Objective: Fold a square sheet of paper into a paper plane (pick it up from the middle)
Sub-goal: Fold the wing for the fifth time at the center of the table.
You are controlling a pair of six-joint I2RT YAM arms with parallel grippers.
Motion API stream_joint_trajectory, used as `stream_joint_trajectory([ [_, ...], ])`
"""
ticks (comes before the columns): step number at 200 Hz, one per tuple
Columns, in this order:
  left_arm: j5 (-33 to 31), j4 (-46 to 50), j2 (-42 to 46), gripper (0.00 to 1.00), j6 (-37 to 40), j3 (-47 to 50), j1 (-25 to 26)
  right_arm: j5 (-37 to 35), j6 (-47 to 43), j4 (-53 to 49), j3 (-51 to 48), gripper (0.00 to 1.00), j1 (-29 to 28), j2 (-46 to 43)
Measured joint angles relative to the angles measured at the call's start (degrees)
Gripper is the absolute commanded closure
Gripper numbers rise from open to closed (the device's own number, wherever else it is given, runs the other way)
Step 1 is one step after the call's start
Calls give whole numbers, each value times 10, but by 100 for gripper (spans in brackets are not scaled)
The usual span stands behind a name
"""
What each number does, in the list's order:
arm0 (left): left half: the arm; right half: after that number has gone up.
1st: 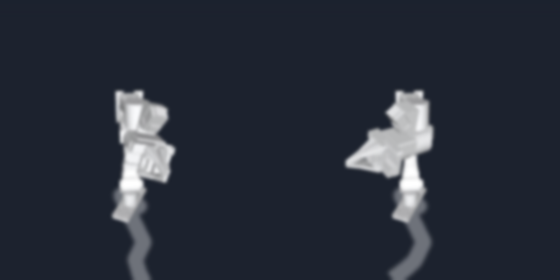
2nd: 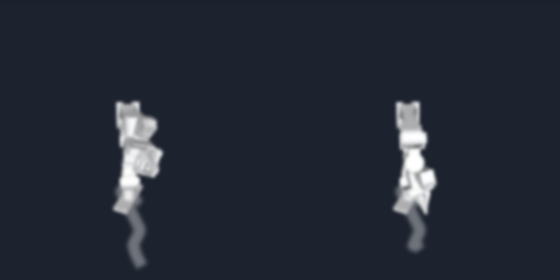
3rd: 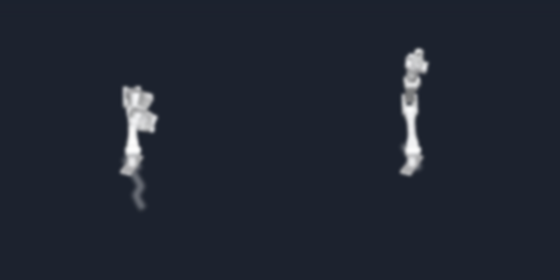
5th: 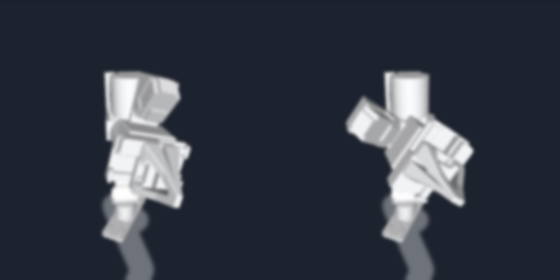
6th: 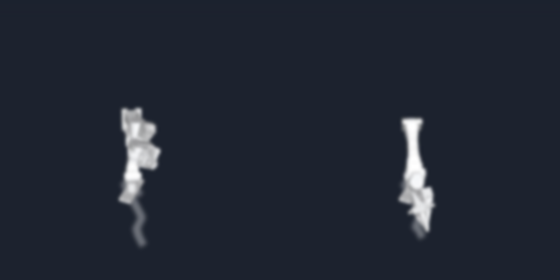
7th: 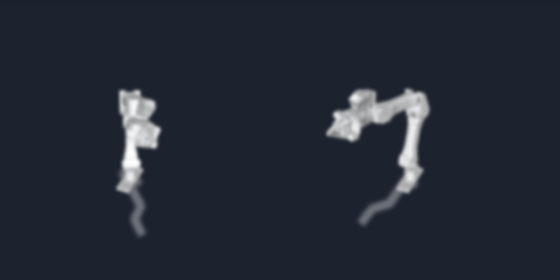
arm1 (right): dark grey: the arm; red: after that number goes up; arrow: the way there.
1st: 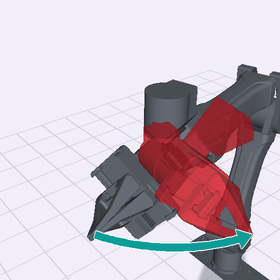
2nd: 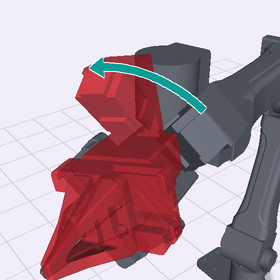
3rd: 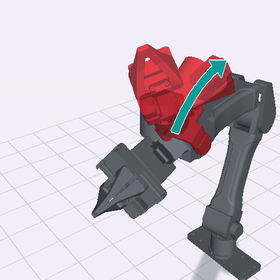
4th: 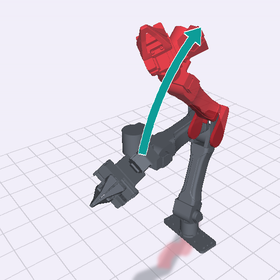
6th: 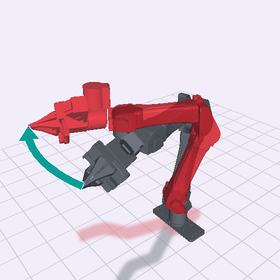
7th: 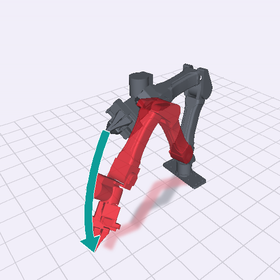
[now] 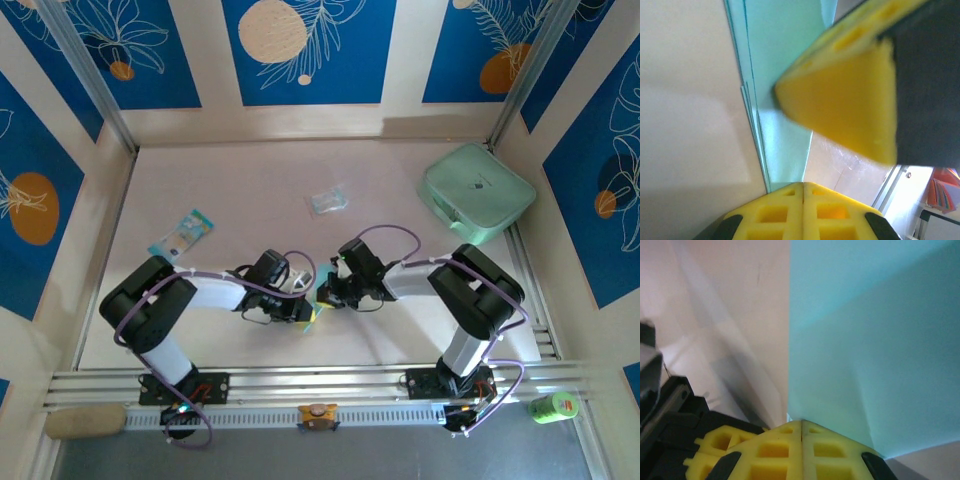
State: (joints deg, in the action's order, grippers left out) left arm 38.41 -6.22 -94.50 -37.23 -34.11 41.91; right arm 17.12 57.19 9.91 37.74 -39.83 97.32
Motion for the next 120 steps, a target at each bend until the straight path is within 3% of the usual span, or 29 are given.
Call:
stream_joint_trajectory([
  [56, 1, -4, -2, 100, -2, 0, 0, -1, -8, 12, 0, 94, 38, -2],
  [120, 2, -3, -2, 100, -2, 1, 0, -22, 9, 39, -23, 95, -46, -23],
])
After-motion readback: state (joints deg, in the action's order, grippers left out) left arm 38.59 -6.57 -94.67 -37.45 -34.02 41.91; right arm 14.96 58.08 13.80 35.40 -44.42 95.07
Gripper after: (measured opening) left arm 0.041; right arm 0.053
